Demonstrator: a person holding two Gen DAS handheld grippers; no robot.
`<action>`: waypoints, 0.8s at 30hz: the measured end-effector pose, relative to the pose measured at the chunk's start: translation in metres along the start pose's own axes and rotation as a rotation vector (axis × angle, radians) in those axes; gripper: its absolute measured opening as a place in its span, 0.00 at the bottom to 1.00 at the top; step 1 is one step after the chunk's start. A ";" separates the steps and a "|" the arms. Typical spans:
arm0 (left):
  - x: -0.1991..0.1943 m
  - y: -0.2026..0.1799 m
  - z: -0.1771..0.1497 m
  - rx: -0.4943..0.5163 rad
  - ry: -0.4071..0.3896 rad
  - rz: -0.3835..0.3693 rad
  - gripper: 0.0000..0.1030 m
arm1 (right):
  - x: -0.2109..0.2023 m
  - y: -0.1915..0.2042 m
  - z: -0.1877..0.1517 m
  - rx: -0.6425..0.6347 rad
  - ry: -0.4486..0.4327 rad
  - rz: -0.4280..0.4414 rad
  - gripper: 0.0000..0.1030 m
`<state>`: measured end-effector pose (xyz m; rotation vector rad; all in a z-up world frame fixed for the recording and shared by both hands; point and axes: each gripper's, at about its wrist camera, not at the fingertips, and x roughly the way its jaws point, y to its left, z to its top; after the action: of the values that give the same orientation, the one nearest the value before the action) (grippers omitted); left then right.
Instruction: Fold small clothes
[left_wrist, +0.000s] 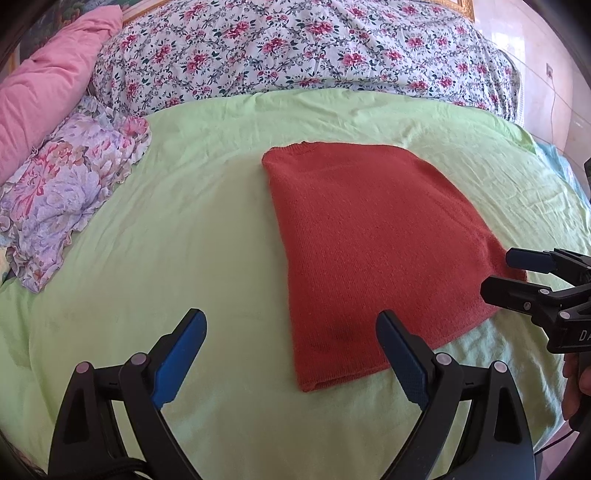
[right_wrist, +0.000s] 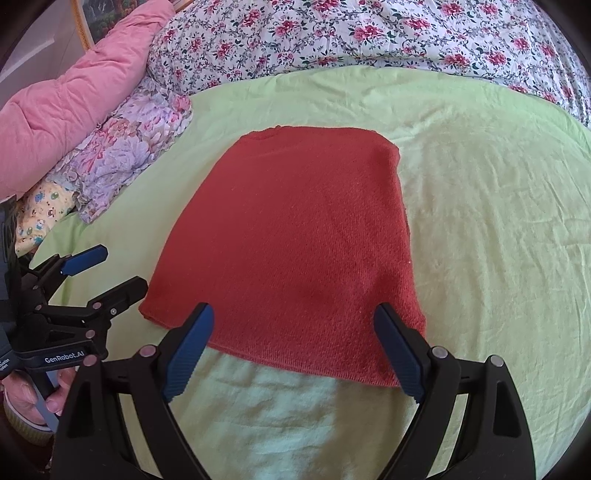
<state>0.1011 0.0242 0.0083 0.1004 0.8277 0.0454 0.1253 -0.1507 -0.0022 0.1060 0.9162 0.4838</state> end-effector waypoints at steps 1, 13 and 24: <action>0.000 -0.001 0.000 0.000 0.001 0.000 0.91 | 0.000 0.000 0.000 0.000 0.000 -0.001 0.86; 0.002 -0.003 0.001 -0.001 0.004 0.003 0.91 | 0.001 0.000 0.001 0.003 -0.002 0.000 0.86; 0.001 -0.004 0.002 0.003 0.004 -0.002 0.91 | 0.000 0.000 0.003 0.007 -0.004 0.001 0.86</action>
<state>0.1033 0.0203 0.0081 0.1026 0.8323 0.0428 0.1271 -0.1502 -0.0001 0.1133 0.9140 0.4813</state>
